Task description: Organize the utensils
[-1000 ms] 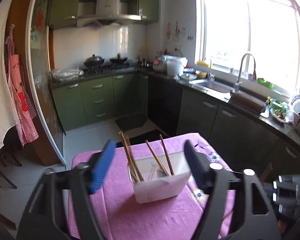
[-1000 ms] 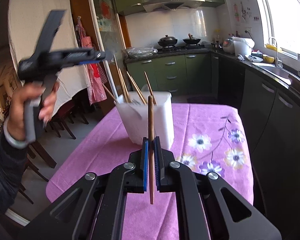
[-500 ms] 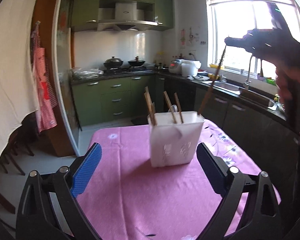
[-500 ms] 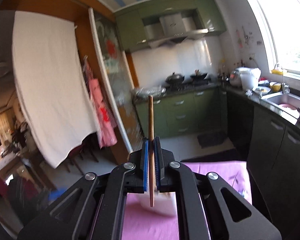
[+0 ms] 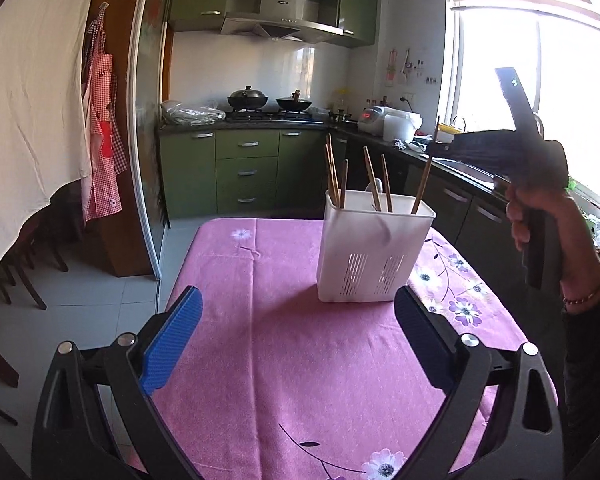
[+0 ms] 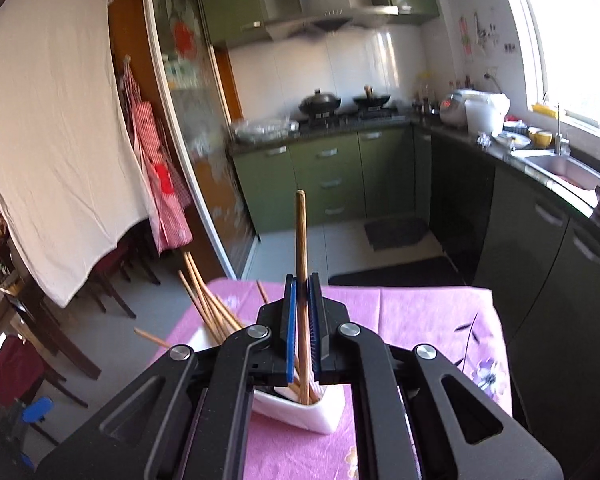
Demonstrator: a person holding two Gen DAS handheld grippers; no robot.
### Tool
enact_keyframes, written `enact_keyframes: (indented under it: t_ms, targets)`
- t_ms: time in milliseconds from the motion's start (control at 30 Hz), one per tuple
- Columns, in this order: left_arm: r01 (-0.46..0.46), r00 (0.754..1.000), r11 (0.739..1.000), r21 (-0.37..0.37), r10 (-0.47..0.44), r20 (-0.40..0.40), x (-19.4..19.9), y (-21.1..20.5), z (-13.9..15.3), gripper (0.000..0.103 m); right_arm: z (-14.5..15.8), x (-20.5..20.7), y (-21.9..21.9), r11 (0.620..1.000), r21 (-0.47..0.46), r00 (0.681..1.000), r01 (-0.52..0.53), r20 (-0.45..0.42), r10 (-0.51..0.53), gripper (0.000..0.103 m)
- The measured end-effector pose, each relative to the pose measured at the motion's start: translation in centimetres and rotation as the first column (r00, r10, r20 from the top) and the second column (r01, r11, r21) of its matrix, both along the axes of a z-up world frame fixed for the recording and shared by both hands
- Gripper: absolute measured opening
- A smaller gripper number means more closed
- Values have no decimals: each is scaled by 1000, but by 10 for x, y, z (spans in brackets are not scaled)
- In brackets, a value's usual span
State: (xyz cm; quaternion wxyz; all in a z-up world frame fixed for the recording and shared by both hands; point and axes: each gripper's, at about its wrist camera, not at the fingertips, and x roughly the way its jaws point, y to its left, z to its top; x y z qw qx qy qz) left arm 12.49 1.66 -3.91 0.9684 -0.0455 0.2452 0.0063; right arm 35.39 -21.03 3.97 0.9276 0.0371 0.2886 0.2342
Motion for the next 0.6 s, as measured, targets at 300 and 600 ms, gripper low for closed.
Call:
enact_keyframes:
  t_ms: [300, 600]
  targets:
    - [7, 1000, 1000, -3, -7, -6, -4, -5, -6, 92, 1, -52, -11, 1000, 6, 997, -14, 77, 13, 27]
    - [41, 998, 999, 4, -41, -51, -10, -19, -25, 94, -54, -174, -48, 999, -27, 992, 42, 124, -38, 80]
